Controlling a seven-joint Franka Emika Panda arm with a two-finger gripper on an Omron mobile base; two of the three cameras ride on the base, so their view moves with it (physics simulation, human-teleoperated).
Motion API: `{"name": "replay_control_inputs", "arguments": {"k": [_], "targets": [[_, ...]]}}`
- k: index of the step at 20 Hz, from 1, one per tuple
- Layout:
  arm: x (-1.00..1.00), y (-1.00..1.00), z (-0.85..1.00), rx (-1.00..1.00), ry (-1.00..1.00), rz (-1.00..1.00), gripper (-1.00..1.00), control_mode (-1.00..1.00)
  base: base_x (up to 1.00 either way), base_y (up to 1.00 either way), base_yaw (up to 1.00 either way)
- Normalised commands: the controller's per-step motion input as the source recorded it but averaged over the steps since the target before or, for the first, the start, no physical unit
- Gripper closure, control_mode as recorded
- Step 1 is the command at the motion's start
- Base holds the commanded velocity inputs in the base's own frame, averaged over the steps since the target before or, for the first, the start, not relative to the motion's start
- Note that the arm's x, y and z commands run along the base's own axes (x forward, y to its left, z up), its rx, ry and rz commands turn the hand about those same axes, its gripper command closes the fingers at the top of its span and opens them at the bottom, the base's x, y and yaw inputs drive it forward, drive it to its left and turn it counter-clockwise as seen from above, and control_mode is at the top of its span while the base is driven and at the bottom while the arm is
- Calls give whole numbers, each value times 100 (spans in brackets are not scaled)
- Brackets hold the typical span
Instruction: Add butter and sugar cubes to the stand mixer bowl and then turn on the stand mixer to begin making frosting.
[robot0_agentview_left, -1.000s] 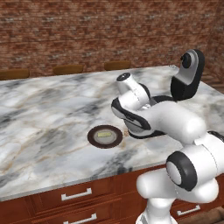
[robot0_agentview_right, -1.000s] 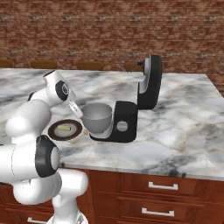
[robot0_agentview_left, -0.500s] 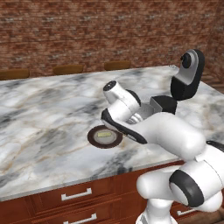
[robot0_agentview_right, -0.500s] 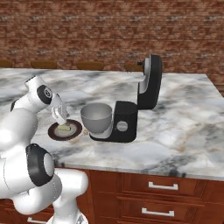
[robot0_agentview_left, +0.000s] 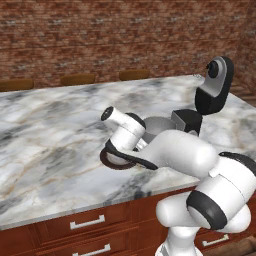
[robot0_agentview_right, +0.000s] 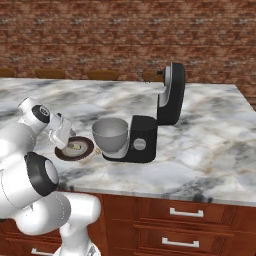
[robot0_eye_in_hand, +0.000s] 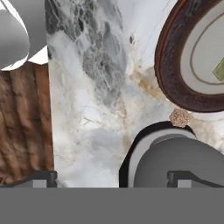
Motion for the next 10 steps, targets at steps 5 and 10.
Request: {"name": "replay_control_inputs", "arguments": {"k": [5, 10], "targets": [[21, -11, -50, 0, -15, -8, -100, -100, 0, 0, 0], [16, -17, -20, 0, -1, -6, -100, -100, 0, 0, 0]]}}
